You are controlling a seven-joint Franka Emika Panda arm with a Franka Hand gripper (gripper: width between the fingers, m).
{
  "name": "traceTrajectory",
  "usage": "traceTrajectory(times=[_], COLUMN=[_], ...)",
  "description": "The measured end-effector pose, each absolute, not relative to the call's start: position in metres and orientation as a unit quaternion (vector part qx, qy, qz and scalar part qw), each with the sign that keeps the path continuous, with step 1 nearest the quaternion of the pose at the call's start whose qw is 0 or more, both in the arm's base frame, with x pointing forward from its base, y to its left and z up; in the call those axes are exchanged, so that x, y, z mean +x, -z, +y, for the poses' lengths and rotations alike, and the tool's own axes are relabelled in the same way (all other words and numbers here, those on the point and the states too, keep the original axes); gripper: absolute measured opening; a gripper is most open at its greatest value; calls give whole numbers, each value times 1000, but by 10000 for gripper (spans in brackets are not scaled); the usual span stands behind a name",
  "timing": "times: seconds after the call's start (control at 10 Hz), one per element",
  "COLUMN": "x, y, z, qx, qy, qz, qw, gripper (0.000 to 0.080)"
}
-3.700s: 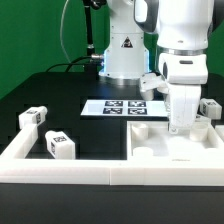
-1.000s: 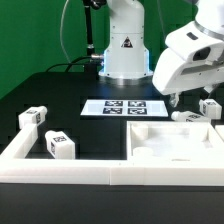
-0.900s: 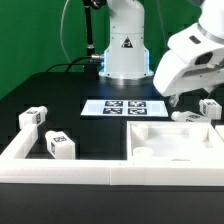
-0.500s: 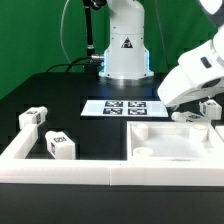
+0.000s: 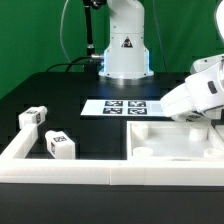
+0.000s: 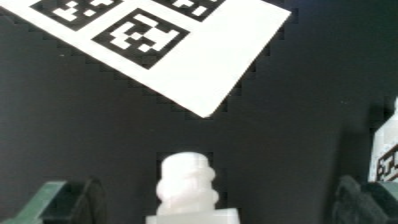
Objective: Assemble one leg
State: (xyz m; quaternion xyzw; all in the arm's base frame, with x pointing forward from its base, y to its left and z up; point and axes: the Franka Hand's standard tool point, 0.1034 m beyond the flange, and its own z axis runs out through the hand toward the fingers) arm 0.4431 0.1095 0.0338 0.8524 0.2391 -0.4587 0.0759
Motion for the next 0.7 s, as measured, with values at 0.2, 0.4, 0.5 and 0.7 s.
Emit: traceTrajectory(times=[0.2,0.4,0.5,0.7], x=[443,445,448,447], y=[-33,-33,-32,-32], z=[109,109,105,106], qx=[853,862,864,863], qy=[459,453,452,452], qz=[235,196,192,193], qw=[79,114,113,113], gripper=[649,649,649,649])
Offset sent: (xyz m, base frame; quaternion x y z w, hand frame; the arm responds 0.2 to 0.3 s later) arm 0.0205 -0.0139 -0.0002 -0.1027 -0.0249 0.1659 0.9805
